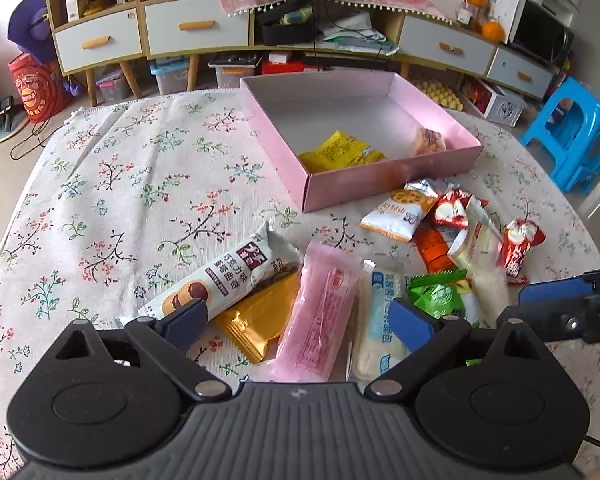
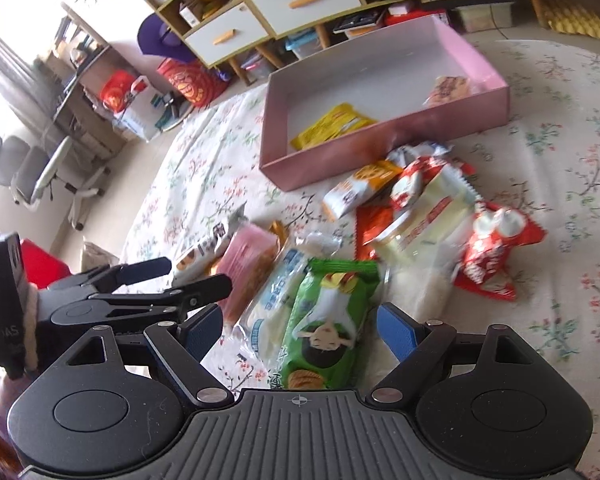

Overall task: Organize snacks
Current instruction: 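Move both open tools back over the snack pile, then grasp the green cartoon-face packet with the right tool while the left tool grasps the pink bar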

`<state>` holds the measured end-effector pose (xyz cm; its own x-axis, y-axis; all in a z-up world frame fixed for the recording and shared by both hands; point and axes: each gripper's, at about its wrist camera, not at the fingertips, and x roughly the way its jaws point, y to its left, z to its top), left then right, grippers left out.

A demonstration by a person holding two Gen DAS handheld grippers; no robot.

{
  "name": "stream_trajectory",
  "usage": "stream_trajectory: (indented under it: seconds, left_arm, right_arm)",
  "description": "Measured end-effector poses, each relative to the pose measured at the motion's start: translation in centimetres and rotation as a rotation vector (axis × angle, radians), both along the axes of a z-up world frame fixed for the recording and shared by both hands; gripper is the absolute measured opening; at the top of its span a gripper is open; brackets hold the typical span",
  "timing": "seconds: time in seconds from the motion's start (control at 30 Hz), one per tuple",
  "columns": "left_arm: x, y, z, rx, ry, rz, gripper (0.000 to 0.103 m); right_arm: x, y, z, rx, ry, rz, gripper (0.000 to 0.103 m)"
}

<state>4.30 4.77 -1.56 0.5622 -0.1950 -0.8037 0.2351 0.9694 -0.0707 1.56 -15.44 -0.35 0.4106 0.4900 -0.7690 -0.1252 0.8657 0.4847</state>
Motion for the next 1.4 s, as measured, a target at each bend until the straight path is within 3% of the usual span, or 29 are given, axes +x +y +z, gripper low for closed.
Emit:
stream_trajectory:
  seconds: [0.13,0.53,0.7,1.2,1.4]
  left_arm:
    - [-0.2,0.2,-0.7,0.022,0.000,-0.009,0.087]
    - [-0.6,0.2,-1.4,-0.007,0.027,-0.056,0.053]
    - [-0.6,-0.1,-1.6,-0.006,0.034,-0.071,0.049]
    - [-0.3,-0.9,-1.9,0.052,0.004,-0.092,0.046]
    - [-0.3,-1.1,-1.8,0.092,-0.015,-0.106,0.032]
  right_arm:
    - [-0.4,0.9,-0.6,-0.013,-0.021,0.016,0.086]
    - [-1.9,2.6,-2.6,-0.121,-0.083,0.072,0.086]
    - [-2.3,3.5,-2.9,-0.157,-0.101,0.108,0.085]
    - [-1.8,3.6,-3.6,-0.209,-0.098,0.106,0.062]
    - [-1.7,3.4,-3.9,-0.208,-0.083,0.095,0.054]
